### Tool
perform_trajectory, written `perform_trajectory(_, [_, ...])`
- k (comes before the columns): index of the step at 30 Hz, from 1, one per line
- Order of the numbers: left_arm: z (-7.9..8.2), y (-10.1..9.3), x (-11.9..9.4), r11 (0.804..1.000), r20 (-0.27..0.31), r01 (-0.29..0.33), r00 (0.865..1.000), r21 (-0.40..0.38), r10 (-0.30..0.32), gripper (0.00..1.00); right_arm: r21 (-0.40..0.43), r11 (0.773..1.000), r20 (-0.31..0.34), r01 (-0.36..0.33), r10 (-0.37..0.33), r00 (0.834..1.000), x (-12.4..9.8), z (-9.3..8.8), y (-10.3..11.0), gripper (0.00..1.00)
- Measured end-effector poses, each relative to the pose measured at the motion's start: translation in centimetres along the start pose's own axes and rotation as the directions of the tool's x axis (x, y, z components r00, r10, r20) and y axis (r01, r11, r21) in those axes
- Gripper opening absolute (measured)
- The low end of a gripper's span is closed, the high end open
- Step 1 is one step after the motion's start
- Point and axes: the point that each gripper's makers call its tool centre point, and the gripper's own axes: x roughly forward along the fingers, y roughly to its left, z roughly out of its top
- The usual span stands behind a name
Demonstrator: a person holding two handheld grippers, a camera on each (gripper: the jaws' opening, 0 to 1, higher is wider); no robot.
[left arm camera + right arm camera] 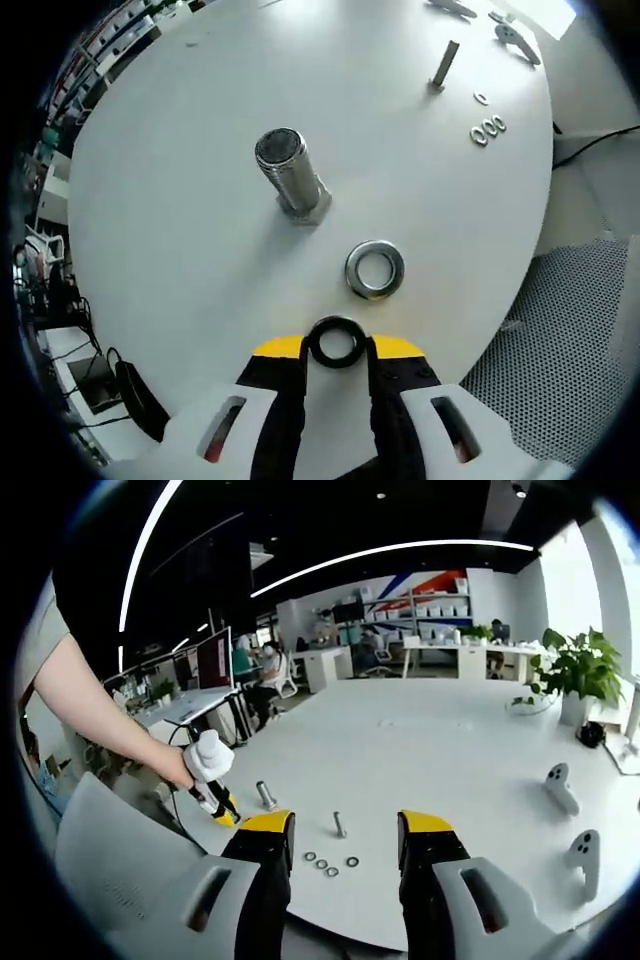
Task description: Place the washer onto the threaded stud by aligning its center hole with the stud, sliding it down to the base, and recovering from edge contact or off-axis alignment until the washer reaches the visible bottom stop.
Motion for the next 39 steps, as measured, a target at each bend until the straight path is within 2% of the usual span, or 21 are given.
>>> perform_trajectory(2, [0.1, -0.3, -0.3, 1.000, -0.035, -0.004, 0.999, 0.012, 0.004, 0.21, 0.001, 1.000, 0.002, 0.001, -0.001, 1.000, 0.0, 0.1, 0.0, 0.43])
perform_trajectory(6, [0.0, -0.5, -0.6, 1.000, -0.050, -0.004, 0.999, 0.011, 0.004, 0.20, -0.004, 1.000, -0.003, -0.002, 0.002, 1.000, 0.0, 0.0, 0.1, 0.43])
perform_trajectory(11, [-0.1, -0.9, -0.9, 0.999, 0.000, 0.004, 1.000, 0.034, -0.004, 0.20, 0.000, 1.000, 0.000, -0.001, 0.001, 1.000, 0.0, 0.0, 0.0, 0.43])
perform_trajectory(23, [0.2, -0.5, -1.0, 1.000, 0.030, 0.001, 1.000, 0.003, -0.001, 0.19, -0.004, 1.000, -0.003, -0.007, 0.007, 1.000, 0.1, 0.0, 0.2, 0.43])
perform_trajectory(26, [0.2, -0.3, -1.0, 0.999, 0.047, 0.015, 0.999, -0.034, -0.014, 0.19, -0.002, 1.000, -0.002, -0.008, 0.008, 1.000, 0.1, 0.0, 0.2, 0.43])
perform_trajectory(30, [0.1, -0.3, -1.0, 0.999, 0.045, 0.020, 0.999, -0.046, -0.018, 0.19, -0.003, 1.000, -0.008, -0.011, 0.011, 1.000, 0.1, -0.1, 0.2, 0.43])
perform_trajectory(39, [0.4, -0.8, -1.5, 0.999, 0.053, 0.022, 0.998, -0.025, -0.021, 0.19, -0.003, 1.000, -0.013, -0.016, 0.016, 1.000, 0.2, -0.2, 0.3, 0.43])
